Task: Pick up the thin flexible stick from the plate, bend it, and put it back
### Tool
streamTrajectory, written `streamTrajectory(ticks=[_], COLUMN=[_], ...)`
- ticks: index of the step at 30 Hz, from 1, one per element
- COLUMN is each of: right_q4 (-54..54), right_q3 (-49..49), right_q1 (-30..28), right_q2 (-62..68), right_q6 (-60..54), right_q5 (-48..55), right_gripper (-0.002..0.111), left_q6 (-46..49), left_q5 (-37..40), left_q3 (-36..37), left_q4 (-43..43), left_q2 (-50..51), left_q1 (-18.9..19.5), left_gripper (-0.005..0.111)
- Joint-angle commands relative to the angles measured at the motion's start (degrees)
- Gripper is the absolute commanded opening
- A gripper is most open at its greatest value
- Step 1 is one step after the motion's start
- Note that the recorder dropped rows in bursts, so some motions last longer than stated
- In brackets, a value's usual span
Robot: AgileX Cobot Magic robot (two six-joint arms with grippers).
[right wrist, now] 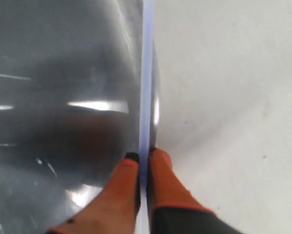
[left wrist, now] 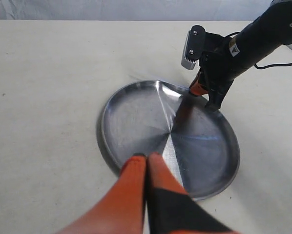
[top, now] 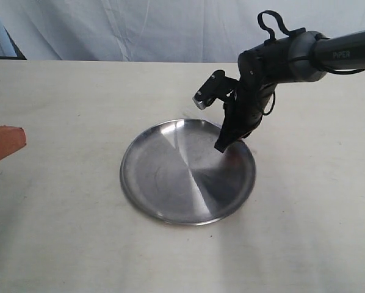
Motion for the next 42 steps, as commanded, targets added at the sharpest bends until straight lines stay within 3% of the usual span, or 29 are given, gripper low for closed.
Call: streamTrajectory(ticks=[1,29,34,42], right_q4=[-0.1,1.0,9.0,31.6], right_q3=[0.3,0.3,0.3,2.8], right_q1=[-0.2,-0.2,-0.2,-0.2], right_q2=[-0.1,-8.0,-10.0,-16.2], right_q6=[-0.2,4.2,3.8,-8.6], right_q5=[2.0,6.1,8.5,12.3], right_gripper=[-0.001,-0.001,-0.001,-0.001], left_q6=[0.1,0.1,-0.7,-9.1], left_q5=[-0.4,-1.1,-1.4,-3.4], left_q3=[-0.2,-0.2,-0.2,-0.2], left_q4=[0.9,1.0,0.2,-2.0], left_q2=[0.2,0.2,0.2,0.2], left_q1=[-0.1,-0.1,-0.1,-0.1], left_gripper=[0.0,0.0,0.0,0.002])
